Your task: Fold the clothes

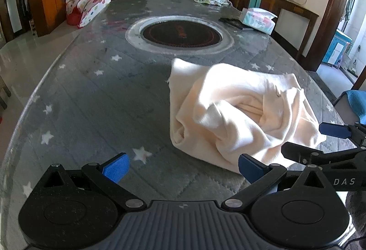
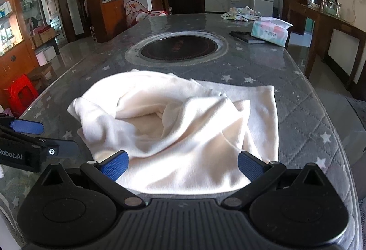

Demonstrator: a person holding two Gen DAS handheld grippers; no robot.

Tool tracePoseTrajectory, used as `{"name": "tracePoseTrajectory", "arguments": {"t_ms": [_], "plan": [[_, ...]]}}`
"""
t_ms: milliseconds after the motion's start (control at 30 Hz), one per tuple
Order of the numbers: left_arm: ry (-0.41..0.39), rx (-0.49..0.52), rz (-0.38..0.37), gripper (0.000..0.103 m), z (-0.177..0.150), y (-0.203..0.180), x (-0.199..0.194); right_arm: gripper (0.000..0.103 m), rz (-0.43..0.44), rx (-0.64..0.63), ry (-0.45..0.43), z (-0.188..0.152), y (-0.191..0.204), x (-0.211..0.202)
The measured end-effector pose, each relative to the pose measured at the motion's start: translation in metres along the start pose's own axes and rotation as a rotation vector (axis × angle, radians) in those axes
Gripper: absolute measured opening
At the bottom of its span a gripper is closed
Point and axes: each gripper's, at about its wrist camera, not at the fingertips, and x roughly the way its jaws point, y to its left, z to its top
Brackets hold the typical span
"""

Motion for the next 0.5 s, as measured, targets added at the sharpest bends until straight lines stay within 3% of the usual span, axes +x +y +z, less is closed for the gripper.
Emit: {"name": "tracePoseTrajectory", "arguments": {"t_ms": [233,400,500], "plan": [[-0.049,0.01,0.001,0.103,0.025,0.005,-0.003,0.097,0.013,-0.005,-0.027,0.019,-0.012,0.001],[-0.084,0.04,0.009,0.103,0.05,0.0,0.006,0.085,0.008,-0.015,-0.041,0.035,-0.019,0.009],[-0.094,0.064,-0.009,0.103,0.064,-0.006,0.016,0.084,0.01,-0.03,-0.044,0.043,-0.021,0.015]]}}
